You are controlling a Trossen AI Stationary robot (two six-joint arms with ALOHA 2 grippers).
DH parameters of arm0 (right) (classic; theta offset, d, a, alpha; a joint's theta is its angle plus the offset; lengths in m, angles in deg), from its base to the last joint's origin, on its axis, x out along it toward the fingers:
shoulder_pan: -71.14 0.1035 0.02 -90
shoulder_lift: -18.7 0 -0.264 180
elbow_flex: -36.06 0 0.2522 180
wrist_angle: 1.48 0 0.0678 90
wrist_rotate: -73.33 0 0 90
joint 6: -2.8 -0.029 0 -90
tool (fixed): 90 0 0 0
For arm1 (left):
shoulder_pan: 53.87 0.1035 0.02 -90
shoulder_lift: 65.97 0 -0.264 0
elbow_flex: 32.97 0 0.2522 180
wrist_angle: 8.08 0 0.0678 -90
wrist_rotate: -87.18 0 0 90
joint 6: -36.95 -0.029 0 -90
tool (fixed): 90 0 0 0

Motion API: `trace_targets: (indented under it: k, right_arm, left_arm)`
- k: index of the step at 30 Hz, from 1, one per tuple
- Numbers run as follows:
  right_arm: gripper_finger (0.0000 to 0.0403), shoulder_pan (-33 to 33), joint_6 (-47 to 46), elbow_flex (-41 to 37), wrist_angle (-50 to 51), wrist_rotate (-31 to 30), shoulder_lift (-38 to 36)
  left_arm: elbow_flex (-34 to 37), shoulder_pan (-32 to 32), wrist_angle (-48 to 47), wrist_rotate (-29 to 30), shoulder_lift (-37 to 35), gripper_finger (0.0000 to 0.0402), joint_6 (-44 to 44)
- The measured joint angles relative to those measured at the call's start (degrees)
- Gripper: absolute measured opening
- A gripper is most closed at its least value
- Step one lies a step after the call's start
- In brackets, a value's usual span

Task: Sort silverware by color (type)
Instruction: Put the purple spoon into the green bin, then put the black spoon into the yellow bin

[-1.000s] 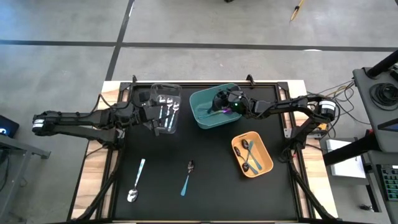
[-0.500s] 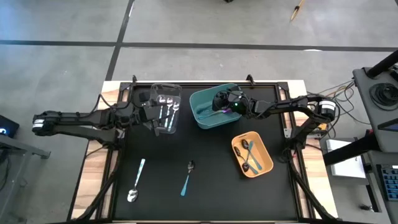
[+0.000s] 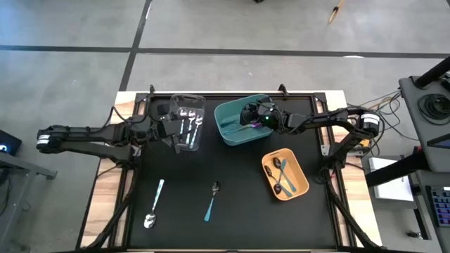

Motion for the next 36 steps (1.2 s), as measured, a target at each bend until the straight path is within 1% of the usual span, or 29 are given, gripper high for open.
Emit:
trace_targets:
  k: [3,16,21,30,34,36]
  right_arm:
    - [0.0151,0.0,0.4,0.0,0.0,-1.3,0.0]
    - [0.0151,0.0,1.2,0.0,-0.2,-1.2,-0.1]
    - [0.0151,0.0,2.0,0.9,-0.3,2.5,-0.7]
    - [0.0151,1.3,8.2,5.7,1.0,10.0,-1.6]
    - [0.0150,2.6,11.7,9.4,7.1,12.5,-2.0]
    - [0.0151,3.4,13.2,11.8,12.0,12.7,-2.0]
  left_arm:
    - [0.0,0.0,0.0,0.0,0.0,0.0201,0.0]
    - [0.0,0.0,0.0,0.0,0.0,0.0201,0.0]
    - [0.0,0.0,0.0,0.0,0.0,0.0201,0.0]
    - [0.0,0.0,0.2,0.0,0.0,0.0201,1.9]
    - [0.0,0.0,0.2,0.0,0.0,0.0201,4.8]
    - [0.0,0.0,0.2,0.0,0.1,0.0201,6.8]
